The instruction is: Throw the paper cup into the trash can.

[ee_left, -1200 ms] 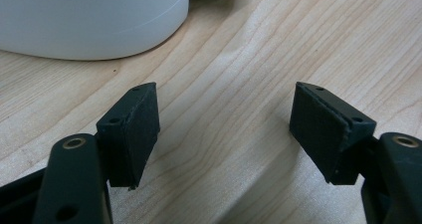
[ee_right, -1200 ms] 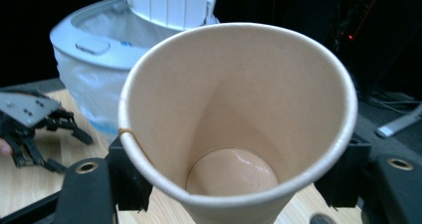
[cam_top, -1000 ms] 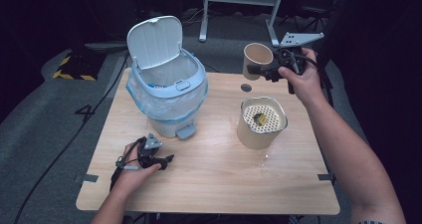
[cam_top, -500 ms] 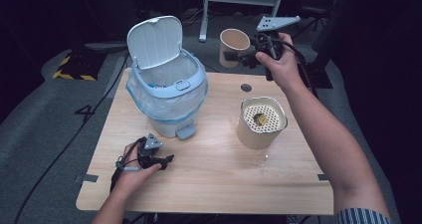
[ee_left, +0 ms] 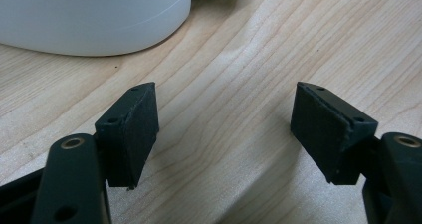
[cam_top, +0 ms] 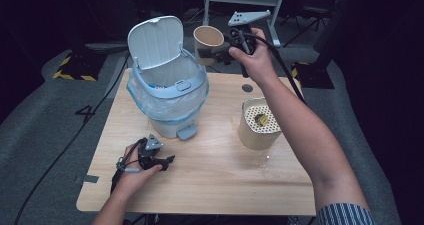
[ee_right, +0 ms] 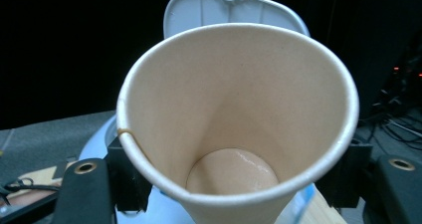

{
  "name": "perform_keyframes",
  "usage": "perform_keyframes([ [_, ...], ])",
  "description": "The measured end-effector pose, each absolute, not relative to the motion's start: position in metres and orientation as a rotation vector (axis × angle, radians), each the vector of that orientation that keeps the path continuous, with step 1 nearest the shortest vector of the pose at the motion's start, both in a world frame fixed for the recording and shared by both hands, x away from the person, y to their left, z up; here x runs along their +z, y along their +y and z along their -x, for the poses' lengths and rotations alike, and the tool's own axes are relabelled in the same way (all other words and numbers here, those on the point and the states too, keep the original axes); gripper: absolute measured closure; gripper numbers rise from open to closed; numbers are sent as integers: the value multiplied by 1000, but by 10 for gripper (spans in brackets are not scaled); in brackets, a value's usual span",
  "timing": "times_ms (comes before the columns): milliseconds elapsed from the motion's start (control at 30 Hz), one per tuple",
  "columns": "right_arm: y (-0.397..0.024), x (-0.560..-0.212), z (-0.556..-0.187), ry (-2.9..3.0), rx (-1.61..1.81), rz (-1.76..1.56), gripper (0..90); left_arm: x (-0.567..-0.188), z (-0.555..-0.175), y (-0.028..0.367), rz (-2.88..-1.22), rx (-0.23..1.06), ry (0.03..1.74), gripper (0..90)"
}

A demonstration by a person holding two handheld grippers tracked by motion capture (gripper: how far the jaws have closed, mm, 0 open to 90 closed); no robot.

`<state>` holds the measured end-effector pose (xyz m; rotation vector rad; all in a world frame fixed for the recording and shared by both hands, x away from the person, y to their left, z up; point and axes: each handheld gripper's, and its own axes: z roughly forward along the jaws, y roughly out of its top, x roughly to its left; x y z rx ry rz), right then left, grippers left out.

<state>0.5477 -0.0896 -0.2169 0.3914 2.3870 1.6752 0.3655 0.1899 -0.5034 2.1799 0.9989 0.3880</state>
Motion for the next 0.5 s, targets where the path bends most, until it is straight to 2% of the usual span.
perform_keyframes([
  [500, -34, -239, -556, 2438, 1663, -436, 293, -504, -365, 189, -2172, 389, 1013, 272],
])
